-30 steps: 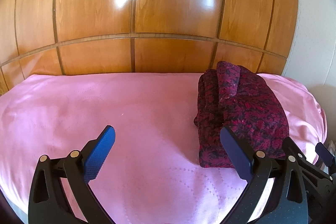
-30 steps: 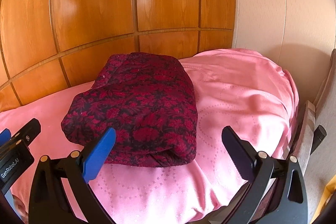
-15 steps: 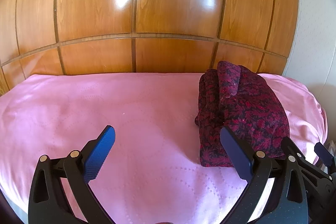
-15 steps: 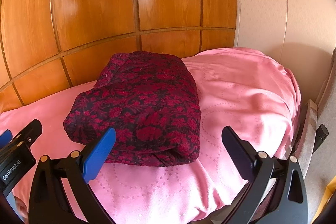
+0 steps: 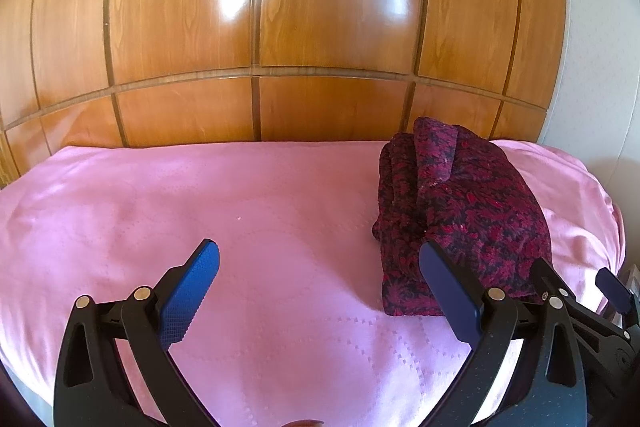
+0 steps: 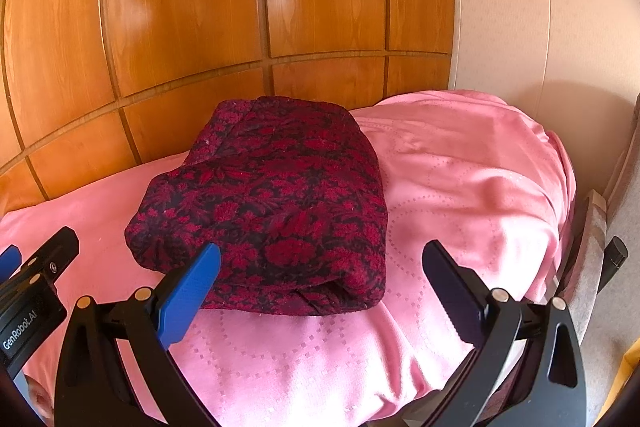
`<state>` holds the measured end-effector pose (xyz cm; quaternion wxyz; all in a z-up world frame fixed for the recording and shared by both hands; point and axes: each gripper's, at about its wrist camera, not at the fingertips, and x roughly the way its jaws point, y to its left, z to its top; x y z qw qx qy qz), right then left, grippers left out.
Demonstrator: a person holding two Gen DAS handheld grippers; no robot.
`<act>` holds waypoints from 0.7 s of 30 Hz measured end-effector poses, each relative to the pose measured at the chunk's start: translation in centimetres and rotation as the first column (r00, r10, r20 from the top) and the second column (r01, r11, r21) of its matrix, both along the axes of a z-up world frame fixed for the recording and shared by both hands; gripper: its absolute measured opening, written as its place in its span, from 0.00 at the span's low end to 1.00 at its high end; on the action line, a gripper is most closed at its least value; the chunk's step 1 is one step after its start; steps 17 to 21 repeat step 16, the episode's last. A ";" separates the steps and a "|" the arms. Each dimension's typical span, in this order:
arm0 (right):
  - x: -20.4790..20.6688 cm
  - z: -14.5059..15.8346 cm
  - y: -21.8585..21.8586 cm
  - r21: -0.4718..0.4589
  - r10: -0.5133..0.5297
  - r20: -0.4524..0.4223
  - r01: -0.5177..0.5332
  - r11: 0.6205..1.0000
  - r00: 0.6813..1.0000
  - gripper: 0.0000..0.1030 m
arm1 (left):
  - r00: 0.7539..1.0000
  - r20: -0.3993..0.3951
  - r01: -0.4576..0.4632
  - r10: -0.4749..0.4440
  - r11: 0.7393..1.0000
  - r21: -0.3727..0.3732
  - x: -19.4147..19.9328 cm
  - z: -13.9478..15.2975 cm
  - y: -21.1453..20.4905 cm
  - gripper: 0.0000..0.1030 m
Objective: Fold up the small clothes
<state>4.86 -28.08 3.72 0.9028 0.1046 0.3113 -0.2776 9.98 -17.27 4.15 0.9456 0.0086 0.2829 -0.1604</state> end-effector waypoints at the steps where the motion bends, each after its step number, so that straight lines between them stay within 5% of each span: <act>1: 0.0 0.0 0.0 0.000 0.000 0.000 0.000 1.000 1.000 0.98 | 1.000 -0.002 -0.001 0.001 1.000 -0.001 0.0 0.0 0.0 0.96; 21: 0.1 3.2 -4.3 -0.033 -0.038 0.103 0.041 0.999 0.994 0.98 | 0.998 -0.054 -0.038 0.038 0.999 -0.004 1.0 -1.1 0.2 0.96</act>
